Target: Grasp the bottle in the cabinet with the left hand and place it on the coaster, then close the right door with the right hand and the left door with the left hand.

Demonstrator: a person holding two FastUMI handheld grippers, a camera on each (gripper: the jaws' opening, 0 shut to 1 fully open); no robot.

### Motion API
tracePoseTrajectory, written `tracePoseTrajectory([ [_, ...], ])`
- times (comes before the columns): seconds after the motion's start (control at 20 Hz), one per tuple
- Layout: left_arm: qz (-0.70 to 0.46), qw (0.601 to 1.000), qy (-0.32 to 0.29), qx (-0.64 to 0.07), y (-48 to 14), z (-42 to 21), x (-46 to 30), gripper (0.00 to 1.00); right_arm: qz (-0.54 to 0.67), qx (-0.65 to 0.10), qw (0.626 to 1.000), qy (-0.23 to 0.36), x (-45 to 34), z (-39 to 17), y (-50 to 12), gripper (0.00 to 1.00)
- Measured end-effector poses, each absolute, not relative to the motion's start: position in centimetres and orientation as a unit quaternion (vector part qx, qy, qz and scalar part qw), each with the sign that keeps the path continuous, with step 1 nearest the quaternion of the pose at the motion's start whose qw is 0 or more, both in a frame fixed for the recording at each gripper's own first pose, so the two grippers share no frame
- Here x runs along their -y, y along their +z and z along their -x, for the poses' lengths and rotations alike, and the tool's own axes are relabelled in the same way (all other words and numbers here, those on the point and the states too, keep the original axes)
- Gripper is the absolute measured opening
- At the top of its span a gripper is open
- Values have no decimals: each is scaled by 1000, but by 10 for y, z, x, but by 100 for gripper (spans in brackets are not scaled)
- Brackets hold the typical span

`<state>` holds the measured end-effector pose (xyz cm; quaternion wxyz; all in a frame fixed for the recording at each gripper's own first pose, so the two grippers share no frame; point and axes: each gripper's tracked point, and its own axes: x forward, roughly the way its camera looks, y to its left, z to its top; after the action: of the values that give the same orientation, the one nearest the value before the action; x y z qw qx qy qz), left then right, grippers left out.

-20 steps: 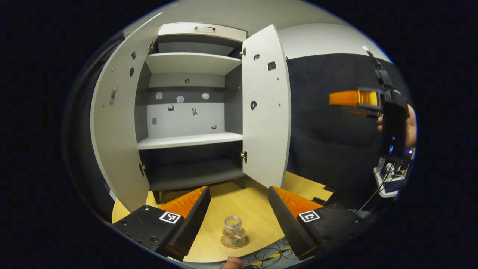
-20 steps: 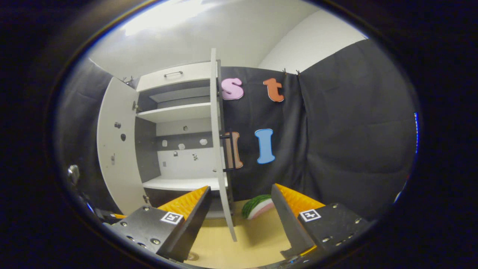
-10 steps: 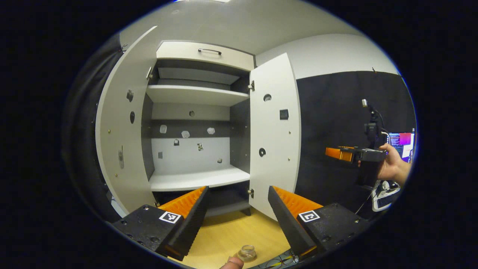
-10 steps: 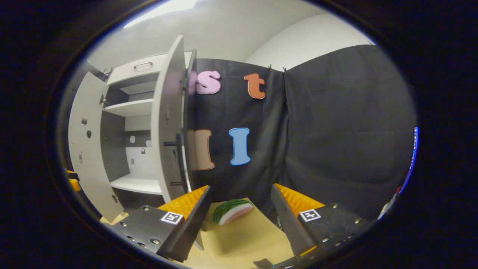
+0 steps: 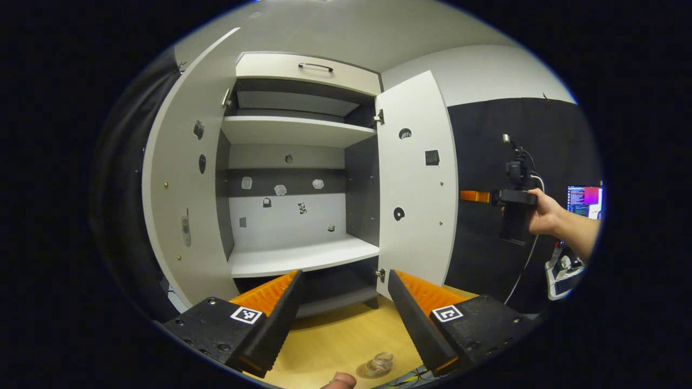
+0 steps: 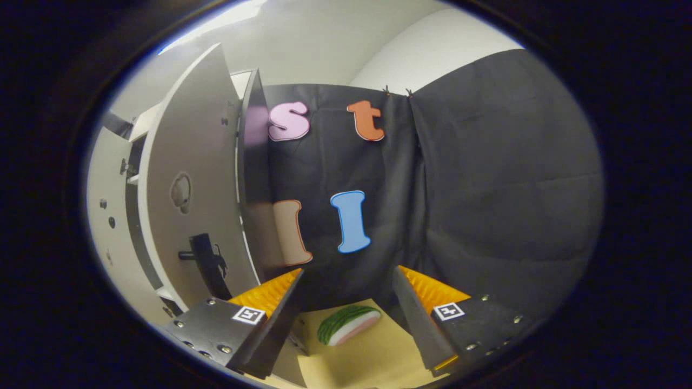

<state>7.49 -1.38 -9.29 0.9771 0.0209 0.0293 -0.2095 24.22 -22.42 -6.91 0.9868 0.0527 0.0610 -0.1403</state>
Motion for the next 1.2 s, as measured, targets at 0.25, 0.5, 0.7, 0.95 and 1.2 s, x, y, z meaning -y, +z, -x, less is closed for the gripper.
tracePoseTrajectory([
  [0.25, -32, 980, -197, -4, -74, -95, 11, 98, 2, -73, 996, -54, 167, -268, -75, 98],
  [0.5, -19, 985, -169, -4, -65, -84, 4, 98, -63, -42, 996, -46, 153, -273, -59, 87],
  [0.7, 0, 990, -142, -14, -66, -69, -15, 98, -52, -29, 997, -40, 140, -272, -50, 88],
  [0.95, 10, 994, -111, -16, -67, -52, -37, 98, -19, -29, 999, -40, 120, -270, -45, 88],
  [1.2, 12, 997, -77, -20, -71, -40, -68, 99, 7, -29, 999, -39, 100, -267, -42, 88],
])
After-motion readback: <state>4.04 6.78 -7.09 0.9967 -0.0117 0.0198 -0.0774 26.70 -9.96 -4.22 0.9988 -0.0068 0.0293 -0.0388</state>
